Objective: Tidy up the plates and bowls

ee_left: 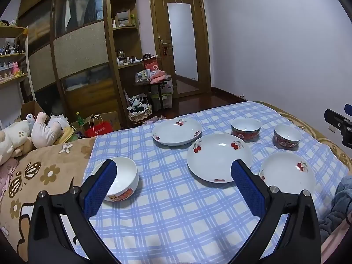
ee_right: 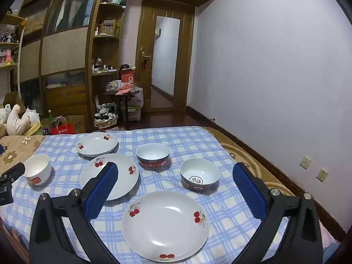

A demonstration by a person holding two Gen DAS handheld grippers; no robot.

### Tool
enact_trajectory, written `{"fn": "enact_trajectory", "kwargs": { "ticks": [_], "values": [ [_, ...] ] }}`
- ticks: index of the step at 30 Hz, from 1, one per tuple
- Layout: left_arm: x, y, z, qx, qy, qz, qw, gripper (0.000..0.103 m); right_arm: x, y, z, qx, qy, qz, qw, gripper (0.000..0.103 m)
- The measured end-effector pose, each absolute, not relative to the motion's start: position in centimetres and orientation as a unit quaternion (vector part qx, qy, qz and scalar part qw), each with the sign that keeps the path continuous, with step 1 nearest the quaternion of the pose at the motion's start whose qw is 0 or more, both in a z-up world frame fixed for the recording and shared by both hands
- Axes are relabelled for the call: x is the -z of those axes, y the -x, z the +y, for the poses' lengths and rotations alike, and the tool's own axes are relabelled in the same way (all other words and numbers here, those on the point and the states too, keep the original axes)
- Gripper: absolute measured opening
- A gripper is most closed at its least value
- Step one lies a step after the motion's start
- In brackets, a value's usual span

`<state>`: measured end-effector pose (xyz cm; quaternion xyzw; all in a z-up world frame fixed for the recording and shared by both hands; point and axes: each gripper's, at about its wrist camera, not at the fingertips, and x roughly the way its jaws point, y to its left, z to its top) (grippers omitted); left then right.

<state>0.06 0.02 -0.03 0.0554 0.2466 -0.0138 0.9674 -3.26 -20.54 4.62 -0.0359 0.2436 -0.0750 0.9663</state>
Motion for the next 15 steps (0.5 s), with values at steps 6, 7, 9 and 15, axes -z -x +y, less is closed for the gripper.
{"fn": "enact_trajectory", "kwargs": {
  "ticks": [6,7,9,15],
  "values": [
    [-0.1,1.1,0.4,0.011,-0.051,0.219,0.974,0.102,-4.5,3.0,-20.4,0.078,0.039,0.243,0.966,0.103],
    [-0.1,1.0,0.7,0.011,-0.051,0.220,0.974,0.102,-4.6,3.4,-20.3,0.076,0.041,0.233,0.969,0.103],
    [0.3,0.7,0.7,0.011,-0.054,0.225,0.973,0.102,-4.8,3.5,-20.4,0.076,0.040,0.234,0.968,0.103],
    [-0.1,0.1,-0.1,0.014,-0.058,0.239,0.969,0.102,-5.0,3.8,-20.5,0.078,0.040,0.232,0.969,0.103]
  ]
}}
